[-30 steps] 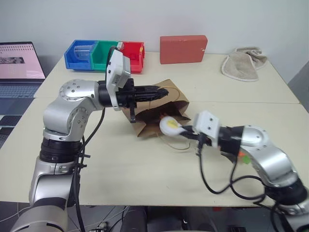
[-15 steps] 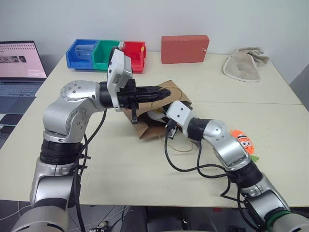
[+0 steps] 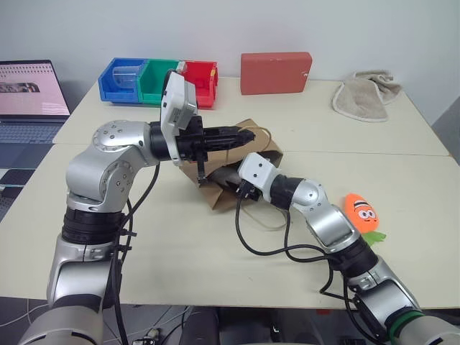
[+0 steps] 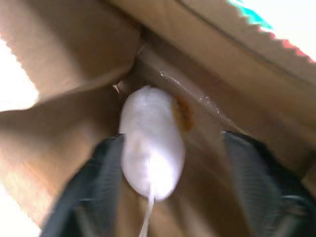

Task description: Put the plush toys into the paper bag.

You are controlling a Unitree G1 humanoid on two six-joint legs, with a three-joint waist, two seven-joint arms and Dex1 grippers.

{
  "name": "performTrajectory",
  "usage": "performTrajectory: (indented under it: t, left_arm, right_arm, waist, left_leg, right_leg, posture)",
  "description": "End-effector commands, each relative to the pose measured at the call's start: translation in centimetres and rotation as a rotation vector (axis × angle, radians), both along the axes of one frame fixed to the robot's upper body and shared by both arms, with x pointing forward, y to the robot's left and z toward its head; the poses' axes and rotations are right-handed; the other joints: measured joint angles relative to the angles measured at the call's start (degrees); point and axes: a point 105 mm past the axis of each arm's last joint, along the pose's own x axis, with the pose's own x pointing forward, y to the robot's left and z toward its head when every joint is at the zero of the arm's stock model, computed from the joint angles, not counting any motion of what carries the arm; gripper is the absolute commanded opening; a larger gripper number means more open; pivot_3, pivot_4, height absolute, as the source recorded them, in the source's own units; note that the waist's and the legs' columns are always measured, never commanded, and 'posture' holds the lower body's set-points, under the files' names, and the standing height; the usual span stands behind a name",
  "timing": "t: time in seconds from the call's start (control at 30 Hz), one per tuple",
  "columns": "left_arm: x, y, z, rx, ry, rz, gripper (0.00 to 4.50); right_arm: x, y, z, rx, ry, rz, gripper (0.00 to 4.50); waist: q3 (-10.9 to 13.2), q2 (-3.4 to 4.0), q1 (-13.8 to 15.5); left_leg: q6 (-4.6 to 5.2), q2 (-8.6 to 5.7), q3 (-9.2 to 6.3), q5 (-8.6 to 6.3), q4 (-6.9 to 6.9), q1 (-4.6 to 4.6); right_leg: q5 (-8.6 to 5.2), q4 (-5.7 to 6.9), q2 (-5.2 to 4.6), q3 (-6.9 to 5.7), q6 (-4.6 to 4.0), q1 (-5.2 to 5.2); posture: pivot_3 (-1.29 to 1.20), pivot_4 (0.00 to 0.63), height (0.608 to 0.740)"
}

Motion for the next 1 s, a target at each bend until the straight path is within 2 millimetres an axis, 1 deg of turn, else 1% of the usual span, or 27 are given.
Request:
performTrajectory:
  t: [0.03,0.13,0.2,0.27,0.33,0.4,0.43,0.47,0.5,0.53,0.6,0.67,0.7,0.8,1.0]
  left_arm:
    - [-0.2,0.1,0.8,-0.013,-0.043,0.004,0.00]
    - [-0.1,0.0,0.7,-0.010,-0.043,0.004,0.00]
    - [-0.1,-0.1,0.5,-0.006,-0.043,0.001,0.00]
    - [-0.1,-0.3,0.3,0.001,-0.042,-0.004,0.00]
    - [-0.2,-0.4,0.0,0.007,-0.042,-0.007,0.00]
    - [-0.2,-0.6,-0.1,0.005,-0.038,-0.013,0.00]
    - [-0.2,-0.7,-0.2,0.004,-0.036,-0.016,0.00]
    - [-0.3,-0.8,-0.4,0.004,-0.031,-0.021,0.00]
    - [-0.4,-0.9,-0.7,0.009,-0.025,-0.029,0.00]
    - [-0.4,-1.0,-0.9,0.013,-0.021,-0.034,0.00]
    - [-0.5,-1.0,-1.8,0.040,-0.017,-0.037,0.00]
    - [-0.6,-0.9,-2.6,0.056,-0.014,-0.034,0.00]
    - [-0.6,-0.9,-2.7,0.056,-0.012,-0.035,0.00]
    - [-0.8,-1.0,-2.7,0.041,-0.010,-0.034,0.00]
    - [-0.7,-0.6,-2.8,0.037,-0.014,-0.011,0.00]
  right_arm:
    - [-1.0,-0.4,2.2,0.030,-0.032,0.031,4.48]
    - [-2.0,-1.1,2.8,0.029,-0.003,0.060,4.48]
    - [-3.8,-2.1,3.0,0.005,0.046,0.128,4.48]
    - [-5.2,-3.2,3.1,-0.024,0.074,0.167,4.48]
    - [-6.0,-4.1,3.3,-0.054,0.085,0.184,4.48]
    - [-7.5,-5.8,3.5,-0.089,0.116,0.216,4.48]
    - [-8.1,-6.5,3.6,-0.104,0.125,0.228,4.48]
    - [-8.5,-7.6,3.7,-0.125,0.134,0.222,4.48]
    - [-8.5,-9.2,3.6,-0.153,0.162,0.178,4.48]
    - [-8.5,-10.3,3.6,-0.172,0.182,0.147,4.48]
    - [-7.6,-13.4,3.7,-0.232,0.157,0.022,4.48]
    - [-6.8,-17.0,3.5,-0.309,0.132,-0.107,4.48]
    - [-6.8,-18.1,3.3,-0.339,0.124,-0.139,4.48]
    - [-6.8,-20.9,2.1,-0.390,0.120,-0.219,4.48]
    - [-7.2,-24.3,-1.6,-0.485,0.165,-0.293,4.48]
  waist:
    - [0.0,0.00,0.0]
    - [0.0,0.00,0.0]
    - [0.0,0.00,0.2]
    - [0.0,0.00,0.2]
    - [0.0,0.00,0.2]
    - [0.0,0.01,0.2]
    - [0.0,0.00,0.2]
    - [0.0,0.01,0.2]
    - [0.0,0.01,0.2]
    - [0.0,0.00,0.3]
    - [0.0,0.00,0.3]
    - [0.0,-0.01,0.3]
    - [0.0,-0.01,0.3]
    - [0.0,-0.02,0.2]
    - [0.0,-0.02,0.1]
  left_leg:
    - [0.00,0.00,0.00,0.00,0.00,0.00]
    - [0.00,0.00,0.00,0.00,0.00,0.00]
    - [0.00,0.00,0.00,0.00,0.00,-0.01]
    - [0.00,-0.01,-0.01,0.00,0.00,-0.02]
    - [0.00,-0.02,0.00,0.00,0.00,-0.02]
    - [0.00,-0.01,0.00,0.00,0.00,-0.01]
    - [0.00,-0.02,0.00,0.00,0.00,-0.01]
    - [0.00,0.00,0.00,0.00,0.00,-0.01]
    - [0.00,-0.01,0.01,0.00,0.00,-0.02]
    - [0.00,-0.01,0.02,0.00,0.00,-0.02]
    - [0.01,-0.02,0.03,-0.01,0.02,-0.01]
    - [0.01,-0.02,0.07,-0.01,0.04,0.00]
    - [0.01,-0.02,0.08,-0.01,0.05,0.00]
    - [0.01,-0.01,0.09,-0.01,0.05,-0.01]
    - [0.01,-0.02,0.12,-0.01,0.06,0.01]
  right_leg:
    - [0.00,0.00,0.00,0.00,0.00,0.00]
    - [0.00,0.00,0.00,0.00,0.00,0.00]
    - [0.00,-0.02,0.00,0.00,0.00,0.00]
    - [-0.01,-0.05,-0.01,-0.01,0.01,0.03]
    - [-0.01,-0.07,-0.02,0.00,0.01,0.02]
    - [-0.01,-0.06,-0.01,0.00,0.01,0.02]
    - [-0.01,-0.06,-0.02,0.00,0.01,0.02]
    - [-0.02,-0.06,-0.01,-0.01,0.01,0.03]
    - [-0.02,-0.07,-0.01,-0.01,0.01,0.02]
    - [-0.02,-0.07,-0.02,0.01,0.01,0.02]
    - [-0.02,-0.11,-0.02,0.01,0.01,0.06]
    - [-0.04,-0.11,-0.03,0.04,-0.03,0.06]
    - [-0.17,-0.11,-0.03,0.04,-0.25,0.06]
    - [-0.18,-0.09,-0.03,0.05,-0.27,0.03]
    - [-0.15,-0.09,-0.03,0.09,-0.22,0.05]
  posture:
    - [0.00,0.150,0.740]
    - [0.00,0.150,0.740]
    - [0.00,0.150,0.740]
    - [0.00,0.150,0.740]
    - [0.00,0.150,0.740]
    - [0.00,0.150,0.740]
    - [0.00,0.150,0.740]
    - [0.00,0.150,0.740]
    - [0.00,0.150,0.740]
    - [0.00,0.150,0.740]
    - [0.00,0.150,0.740]
    - [0.00,0.150,0.740]
    - [0.00,0.150,0.740]
    - [0.00,0.150,0.740]
    - [0.00,0.150,0.740]
